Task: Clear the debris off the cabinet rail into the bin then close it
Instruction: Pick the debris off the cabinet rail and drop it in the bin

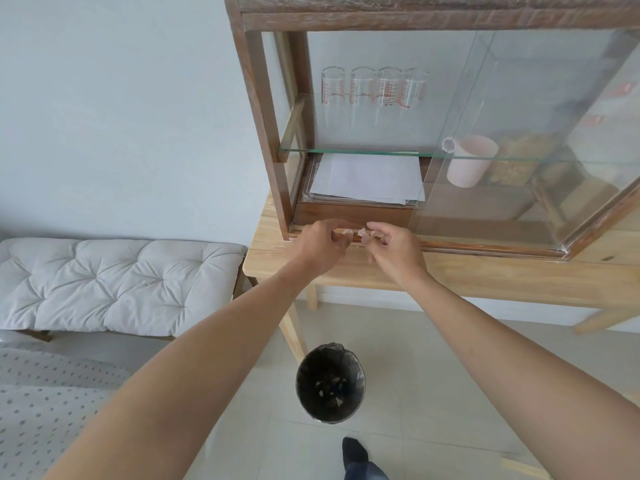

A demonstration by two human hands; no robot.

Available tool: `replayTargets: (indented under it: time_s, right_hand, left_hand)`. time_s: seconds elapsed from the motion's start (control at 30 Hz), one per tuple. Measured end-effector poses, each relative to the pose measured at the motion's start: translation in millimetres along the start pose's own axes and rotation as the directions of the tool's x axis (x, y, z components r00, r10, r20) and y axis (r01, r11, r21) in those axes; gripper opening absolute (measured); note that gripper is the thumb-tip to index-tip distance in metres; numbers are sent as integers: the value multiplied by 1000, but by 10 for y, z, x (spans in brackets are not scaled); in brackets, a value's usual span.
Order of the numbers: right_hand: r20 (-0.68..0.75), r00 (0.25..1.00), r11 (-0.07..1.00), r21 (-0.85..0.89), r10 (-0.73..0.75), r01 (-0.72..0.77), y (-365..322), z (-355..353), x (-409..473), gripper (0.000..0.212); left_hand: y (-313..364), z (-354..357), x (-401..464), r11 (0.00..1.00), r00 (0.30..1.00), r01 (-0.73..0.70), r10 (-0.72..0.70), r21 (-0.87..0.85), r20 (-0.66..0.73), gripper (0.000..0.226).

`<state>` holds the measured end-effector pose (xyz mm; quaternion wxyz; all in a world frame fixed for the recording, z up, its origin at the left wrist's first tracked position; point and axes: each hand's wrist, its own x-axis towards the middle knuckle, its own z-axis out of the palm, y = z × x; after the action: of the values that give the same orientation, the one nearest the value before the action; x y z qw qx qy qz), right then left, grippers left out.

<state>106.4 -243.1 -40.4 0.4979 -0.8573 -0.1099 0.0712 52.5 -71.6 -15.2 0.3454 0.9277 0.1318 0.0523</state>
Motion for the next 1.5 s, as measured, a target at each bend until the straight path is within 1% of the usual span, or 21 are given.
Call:
replayTargets:
  time_s: [0.1, 0.17, 0.23, 0.37, 0.53, 0.7, 0.8, 0.93, 1.13, 1.23, 1.43, 1.5]
  right_hand:
    - [24, 1000, 997, -73, -9, 11, -7, 16, 66, 31]
    - [23, 1000, 995, -95, -11, 13, -8, 18, 82, 23]
    - [9, 1000, 994, -107, -7, 8, -9, 12, 90, 15]
    - [-16, 1000, 995, -99, -1, -1, -38, 17, 86, 9]
    - [-16, 1000, 999, -45, -19, 18, -51, 35, 6, 12]
    - [2, 1000, 1000, -4, -2, 2, -17, 51, -172, 6]
    - [15, 1000, 999, 41, 3, -4, 2, 52, -318, 9]
    - [13, 1000, 1000, 25, 1, -1, 52, 79, -540, 12]
    - [70, 997, 999, 5, 40, -40, 139, 203, -867, 10]
    - [111, 991, 997, -19, 72, -70, 222, 284, -1032, 8]
    - [248, 958, 986, -117, 142, -115, 497, 428, -1246, 15]
    - [274, 948, 981, -146, 164, -127, 598, 465, -1267, 17]
  left_hand:
    - [27, 80, 66, 999, 999, 33, -33, -17, -12, 26]
    - [39, 105, 99, 997, 998, 60, -60, -40, -19, 22]
    - [46, 115, 128, 995, 996, 78, -79, -55, -28, 16]
    - [56, 124, 132, 992, 994, 99, -102, -72, -44, 11]
    - [21, 100, 70, 992, 994, 74, -82, -104, -75, 11]
    - [-75, 44, -99, 992, 997, 23, -33, -128, -76, 10]
    - [-147, 7, -244, 993, 996, 24, -34, -115, -86, 10]
    - [-257, -32, -466, 992, 997, 48, -55, -113, -62, 9]
    - [-447, -2, -796, 986, 994, 96, -101, -137, -33, 8]
    - [-567, 50, -964, 985, 992, 122, -124, -122, -5, 7]
    - [-841, 170, -1233, 980, 981, 187, -183, -68, 64, 7]
    - [-937, 210, -1290, 976, 975, 209, -204, -55, 86, 6]
